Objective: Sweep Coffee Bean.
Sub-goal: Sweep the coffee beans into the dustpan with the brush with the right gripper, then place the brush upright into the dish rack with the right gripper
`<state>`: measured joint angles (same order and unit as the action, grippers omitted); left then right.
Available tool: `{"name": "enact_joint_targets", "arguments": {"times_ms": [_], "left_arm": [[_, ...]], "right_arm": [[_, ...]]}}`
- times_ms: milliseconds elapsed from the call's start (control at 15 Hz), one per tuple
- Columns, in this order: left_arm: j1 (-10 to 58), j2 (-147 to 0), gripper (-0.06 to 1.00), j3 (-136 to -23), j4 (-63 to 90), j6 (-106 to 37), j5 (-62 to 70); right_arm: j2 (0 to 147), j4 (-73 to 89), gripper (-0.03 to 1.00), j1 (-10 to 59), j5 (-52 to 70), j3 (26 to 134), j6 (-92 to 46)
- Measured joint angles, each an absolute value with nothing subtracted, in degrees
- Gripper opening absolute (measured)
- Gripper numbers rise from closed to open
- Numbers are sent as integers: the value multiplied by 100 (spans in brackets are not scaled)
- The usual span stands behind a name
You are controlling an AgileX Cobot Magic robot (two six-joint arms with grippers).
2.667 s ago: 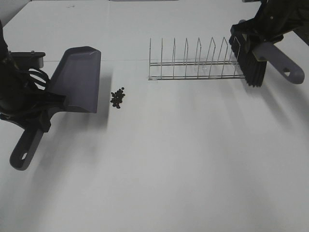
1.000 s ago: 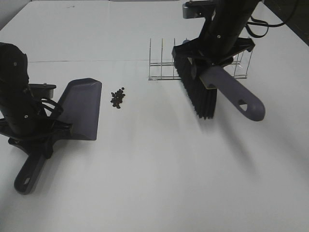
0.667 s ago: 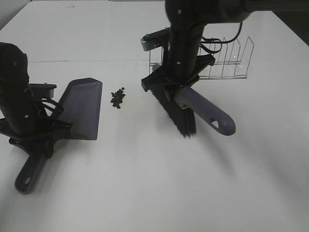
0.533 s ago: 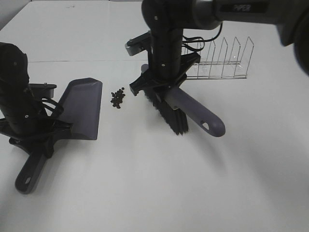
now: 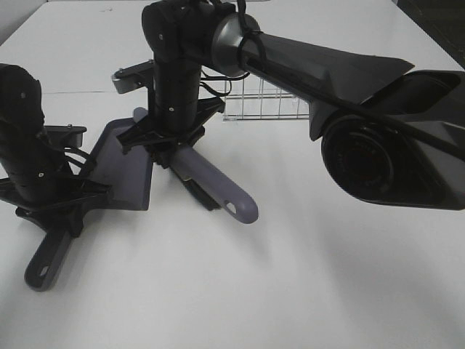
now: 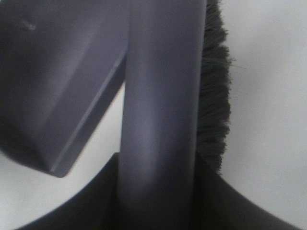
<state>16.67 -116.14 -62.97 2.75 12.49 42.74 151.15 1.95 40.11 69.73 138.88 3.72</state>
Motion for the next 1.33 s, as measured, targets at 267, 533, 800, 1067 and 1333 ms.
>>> {"name": "enact_joint_targets", "arguments": {"times_ms": [267,533,800,1067,1333], "left_arm": [[1667,-11614,26,-6297,281,1243,4274],[1667,-11614,26,-6297,286,1243,4274],[1667,-11614,26,-6297,304,1226,4274],[1667,-11614,26,-6297,304,1226,4280],[1667,-11614,26,-6297,304,1226,4280]], "right_arm": [[15149,882,26,4051,7019,14209,235],[15212,882,26,4057,7065,14994,292],[15046,372,26,4051,7076,15470,327],[14284,-229,26,3421,7076,15178,332],[13539,-309,26,2607,7076,14169,235]]}}
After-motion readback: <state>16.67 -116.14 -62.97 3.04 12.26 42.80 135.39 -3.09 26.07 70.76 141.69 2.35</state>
